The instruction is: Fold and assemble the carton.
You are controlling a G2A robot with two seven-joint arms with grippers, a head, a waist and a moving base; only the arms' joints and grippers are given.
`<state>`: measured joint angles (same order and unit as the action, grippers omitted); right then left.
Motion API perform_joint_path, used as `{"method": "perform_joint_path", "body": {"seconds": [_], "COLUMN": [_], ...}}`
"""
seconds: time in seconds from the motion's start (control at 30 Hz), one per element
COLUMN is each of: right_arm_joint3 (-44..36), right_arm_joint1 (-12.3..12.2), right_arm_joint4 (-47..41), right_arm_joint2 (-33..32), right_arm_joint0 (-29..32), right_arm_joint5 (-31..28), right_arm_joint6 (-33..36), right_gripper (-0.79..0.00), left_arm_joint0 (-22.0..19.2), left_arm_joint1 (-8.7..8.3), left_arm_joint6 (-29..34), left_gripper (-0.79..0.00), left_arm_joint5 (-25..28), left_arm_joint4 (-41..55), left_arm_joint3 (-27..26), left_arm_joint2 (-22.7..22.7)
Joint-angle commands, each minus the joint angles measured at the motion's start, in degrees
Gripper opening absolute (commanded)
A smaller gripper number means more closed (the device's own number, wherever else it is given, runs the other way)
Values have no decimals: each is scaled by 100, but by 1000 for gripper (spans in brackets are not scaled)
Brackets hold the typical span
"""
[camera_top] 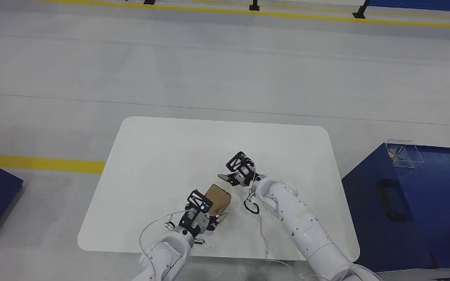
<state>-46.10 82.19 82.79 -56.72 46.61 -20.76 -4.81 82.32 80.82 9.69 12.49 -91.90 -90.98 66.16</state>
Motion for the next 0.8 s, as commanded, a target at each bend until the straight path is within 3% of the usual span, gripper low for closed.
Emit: {"method": "perform_joint_path", "body": {"seconds": [0.0, 0.17, 0.27, 0.4, 0.47, 0.63, 0.77], "right_arm_joint3": [0, 0, 0, 0, 0, -317, -827], "right_arm_joint1": [0, 0, 0, 0, 0, -43, -171], "right_arm_joint4": [0, 0, 0, 0, 0, -347, -712], "right_arm_joint2": [0, 0, 0, 0, 0, -284, -831], "right_arm_joint0": [0, 0, 0, 0, 0, 175, 443], "right_arm_joint5": [1, 1, 1, 1, 1, 289, 496], "right_arm_joint6": [0, 0, 0, 0, 0, -131, -369], "right_gripper": [0, 0, 0, 0, 0, 0, 0], "left_arm_joint0": [-85, -321, -359, -364, -350, -316, -184], "left_arm_joint1": [8, 29, 32, 18, 17, 50, 108], "left_arm_joint6": [113, 197, 172, 148, 190, 216, 176], "left_gripper": [-3, -92, -191, -520, -785, -785, -785], "left_arm_joint5": [54, 65, 55, 48, 55, -156, -258], "left_arm_joint4": [88, 291, 382, 469, 613, 1184, 2386], "left_arm_joint3": [123, 416, 490, 523, 541, 409, 170], "left_arm_joint2": [-44, -109, -126, -81, -59, -45, 8]}}
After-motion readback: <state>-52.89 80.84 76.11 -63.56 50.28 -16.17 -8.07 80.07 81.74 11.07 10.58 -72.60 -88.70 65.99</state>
